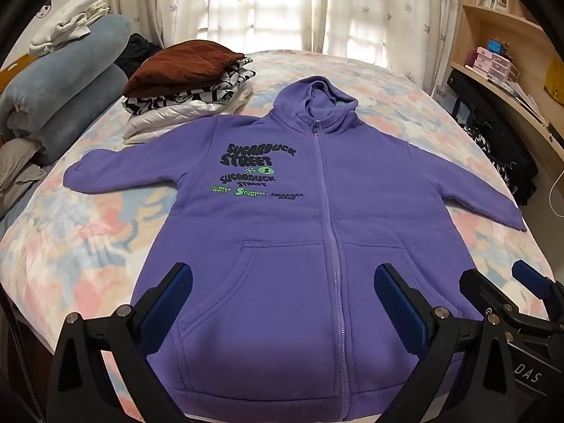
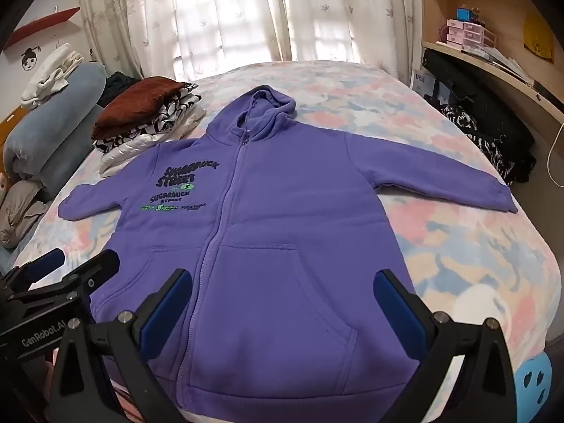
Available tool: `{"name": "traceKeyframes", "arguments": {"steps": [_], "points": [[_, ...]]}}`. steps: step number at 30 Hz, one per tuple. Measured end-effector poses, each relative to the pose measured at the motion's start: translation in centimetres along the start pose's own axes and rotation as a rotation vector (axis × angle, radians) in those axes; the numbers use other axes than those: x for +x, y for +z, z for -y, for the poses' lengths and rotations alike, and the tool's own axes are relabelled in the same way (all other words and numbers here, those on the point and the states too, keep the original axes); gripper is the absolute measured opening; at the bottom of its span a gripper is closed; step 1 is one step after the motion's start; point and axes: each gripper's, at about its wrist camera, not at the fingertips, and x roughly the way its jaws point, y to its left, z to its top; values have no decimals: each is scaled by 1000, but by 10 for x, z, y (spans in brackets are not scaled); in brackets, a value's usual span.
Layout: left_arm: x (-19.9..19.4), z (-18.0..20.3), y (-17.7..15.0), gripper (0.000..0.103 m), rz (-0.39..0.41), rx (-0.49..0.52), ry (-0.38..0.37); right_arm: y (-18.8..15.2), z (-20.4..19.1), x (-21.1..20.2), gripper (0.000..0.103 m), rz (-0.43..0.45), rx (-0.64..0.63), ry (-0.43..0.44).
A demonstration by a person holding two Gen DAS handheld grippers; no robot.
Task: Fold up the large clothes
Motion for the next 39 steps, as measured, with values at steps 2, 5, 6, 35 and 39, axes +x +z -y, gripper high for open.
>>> {"name": "traceKeyframes", "arguments": {"steps": [2, 5, 6, 35, 39], "points": [[0, 0, 0, 102, 0, -1, -3, 0, -1, 0, 103, -1, 5, -8], [-1, 0, -1, 102, 2, 4, -1, 0, -3, 1, 103, 0, 5, -12], [-1, 0, -1, 102, 2, 4, -1, 0, -4, 1, 103, 0, 6, -13], [-1, 1, -8, 102, -4, 13, 17, -8, 3, 1, 103, -13, 35, 8], [-1, 1, -8, 102, -4, 11, 14, -8, 3, 1, 103, -14, 37, 13]]}}
